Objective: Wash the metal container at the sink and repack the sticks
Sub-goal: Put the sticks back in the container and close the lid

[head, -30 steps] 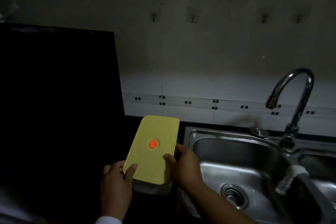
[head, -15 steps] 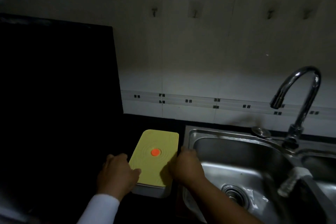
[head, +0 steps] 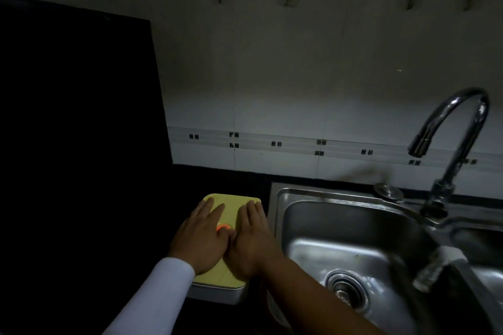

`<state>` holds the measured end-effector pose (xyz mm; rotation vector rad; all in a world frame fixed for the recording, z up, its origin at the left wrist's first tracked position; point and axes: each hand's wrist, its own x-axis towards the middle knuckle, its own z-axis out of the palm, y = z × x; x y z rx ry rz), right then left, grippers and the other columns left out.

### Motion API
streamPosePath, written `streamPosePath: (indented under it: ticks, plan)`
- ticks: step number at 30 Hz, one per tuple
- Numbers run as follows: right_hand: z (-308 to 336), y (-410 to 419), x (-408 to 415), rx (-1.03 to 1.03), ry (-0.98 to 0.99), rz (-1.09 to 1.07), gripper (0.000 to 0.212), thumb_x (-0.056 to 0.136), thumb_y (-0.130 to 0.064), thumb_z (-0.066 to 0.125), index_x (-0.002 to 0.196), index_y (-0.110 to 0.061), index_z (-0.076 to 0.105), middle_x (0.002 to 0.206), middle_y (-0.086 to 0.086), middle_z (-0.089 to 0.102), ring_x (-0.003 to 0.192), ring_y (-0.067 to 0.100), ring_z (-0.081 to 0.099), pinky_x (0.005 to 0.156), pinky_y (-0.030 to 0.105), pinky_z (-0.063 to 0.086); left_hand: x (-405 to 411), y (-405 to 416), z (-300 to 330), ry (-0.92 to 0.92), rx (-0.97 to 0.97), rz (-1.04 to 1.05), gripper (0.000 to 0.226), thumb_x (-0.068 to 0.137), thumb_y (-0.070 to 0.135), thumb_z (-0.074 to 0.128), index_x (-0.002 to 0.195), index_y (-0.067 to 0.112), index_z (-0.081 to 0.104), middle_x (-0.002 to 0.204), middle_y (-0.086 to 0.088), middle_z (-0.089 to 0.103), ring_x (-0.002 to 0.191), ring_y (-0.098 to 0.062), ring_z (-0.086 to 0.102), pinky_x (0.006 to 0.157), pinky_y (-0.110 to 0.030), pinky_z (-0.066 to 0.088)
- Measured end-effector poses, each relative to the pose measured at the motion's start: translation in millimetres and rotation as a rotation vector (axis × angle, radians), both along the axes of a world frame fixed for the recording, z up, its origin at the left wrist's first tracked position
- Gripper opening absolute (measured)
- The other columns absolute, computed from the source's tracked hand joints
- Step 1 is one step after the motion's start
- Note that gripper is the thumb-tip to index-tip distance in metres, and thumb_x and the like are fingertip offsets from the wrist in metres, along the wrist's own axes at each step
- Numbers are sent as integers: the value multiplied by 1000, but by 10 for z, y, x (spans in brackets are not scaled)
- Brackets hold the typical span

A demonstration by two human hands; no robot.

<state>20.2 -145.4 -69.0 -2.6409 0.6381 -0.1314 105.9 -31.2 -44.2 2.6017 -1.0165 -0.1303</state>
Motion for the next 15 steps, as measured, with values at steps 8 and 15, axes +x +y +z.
streamPosePath:
  ticks: [8,15]
  plan:
    - [369,-167,-423,68,0,151,72,96,-50,46,151,-5,34,160,12,26,152,33,20,124,51,24,-54,17,-53,-70,-113,10,62,104,51,44,163,33,34,176,8,17,162,-15,14,130,-37,22]
    - [363,-301,-2068,-17,-19,-108,37,95,-26,58,131,-31,61,127,-16,49,116,19,65,90,7,34,-29,57,-95,-156,-227,100,31,79,30,87,109,21,85,131,-5,75,122,-27,69,108,-38,49]
